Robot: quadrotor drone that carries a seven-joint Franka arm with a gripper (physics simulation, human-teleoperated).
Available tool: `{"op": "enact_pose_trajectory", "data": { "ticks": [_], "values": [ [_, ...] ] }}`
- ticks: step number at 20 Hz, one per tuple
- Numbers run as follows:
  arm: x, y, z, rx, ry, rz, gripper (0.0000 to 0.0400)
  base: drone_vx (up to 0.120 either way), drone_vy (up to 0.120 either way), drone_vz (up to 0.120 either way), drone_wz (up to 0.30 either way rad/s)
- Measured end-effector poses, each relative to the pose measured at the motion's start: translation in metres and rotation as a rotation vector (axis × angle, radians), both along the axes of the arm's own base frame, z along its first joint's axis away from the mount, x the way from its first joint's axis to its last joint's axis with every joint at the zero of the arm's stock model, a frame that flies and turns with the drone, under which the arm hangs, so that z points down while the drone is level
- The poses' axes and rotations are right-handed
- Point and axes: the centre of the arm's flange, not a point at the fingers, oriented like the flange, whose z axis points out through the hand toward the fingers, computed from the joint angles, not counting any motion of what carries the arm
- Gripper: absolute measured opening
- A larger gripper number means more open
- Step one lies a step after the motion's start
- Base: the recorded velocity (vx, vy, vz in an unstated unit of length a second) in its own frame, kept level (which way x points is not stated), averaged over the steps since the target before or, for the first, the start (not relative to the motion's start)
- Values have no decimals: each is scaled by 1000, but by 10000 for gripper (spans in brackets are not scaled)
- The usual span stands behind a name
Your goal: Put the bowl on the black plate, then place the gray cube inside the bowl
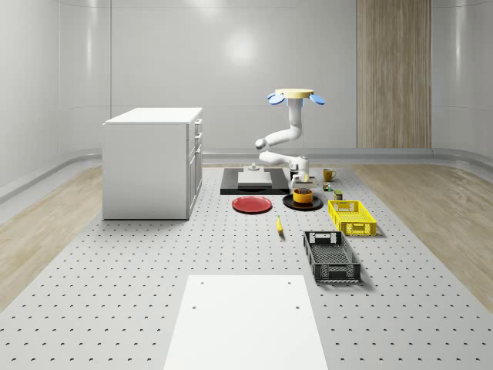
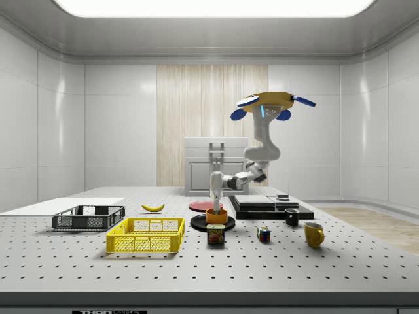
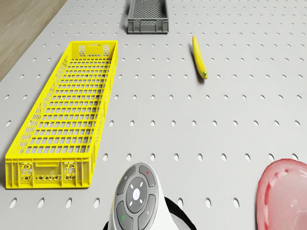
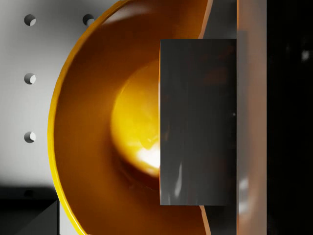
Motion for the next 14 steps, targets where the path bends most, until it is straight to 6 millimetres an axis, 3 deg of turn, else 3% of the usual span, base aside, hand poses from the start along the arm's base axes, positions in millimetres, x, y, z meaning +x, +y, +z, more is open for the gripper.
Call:
{"op": "enact_pose_trajectory", "data": {
  "ticks": [3, 8, 14],
  "values": [
    [0, 1, 6, 0, 0, 0, 250, 0, 0, 0, 0],
    [0, 2, 5, 0, 0, 0, 353, 0, 0, 0, 0],
    [0, 2, -14, 0, 0, 0, 389, 0, 0, 0, 0]
  ]
}}
